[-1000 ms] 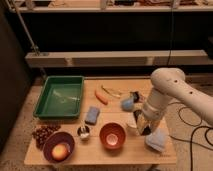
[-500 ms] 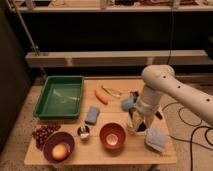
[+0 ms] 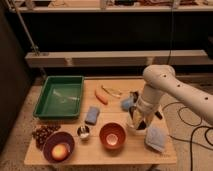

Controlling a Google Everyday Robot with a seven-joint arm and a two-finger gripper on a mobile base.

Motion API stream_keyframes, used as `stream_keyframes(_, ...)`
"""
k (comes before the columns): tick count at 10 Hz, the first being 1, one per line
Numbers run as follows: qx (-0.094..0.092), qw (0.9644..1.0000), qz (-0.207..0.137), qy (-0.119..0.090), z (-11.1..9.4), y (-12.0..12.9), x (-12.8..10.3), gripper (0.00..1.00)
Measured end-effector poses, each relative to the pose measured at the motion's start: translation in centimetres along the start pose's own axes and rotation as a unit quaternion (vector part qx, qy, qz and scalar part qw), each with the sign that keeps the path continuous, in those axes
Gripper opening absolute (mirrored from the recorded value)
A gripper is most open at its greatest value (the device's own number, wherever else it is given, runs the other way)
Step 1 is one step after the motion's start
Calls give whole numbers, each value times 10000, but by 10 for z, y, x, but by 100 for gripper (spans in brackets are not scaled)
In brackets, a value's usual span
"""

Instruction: Place eraser in paper cup

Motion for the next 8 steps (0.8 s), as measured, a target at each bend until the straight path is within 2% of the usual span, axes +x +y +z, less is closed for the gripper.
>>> stream_keyframes(8,-61,9999,-47,-78,13,7,10,0)
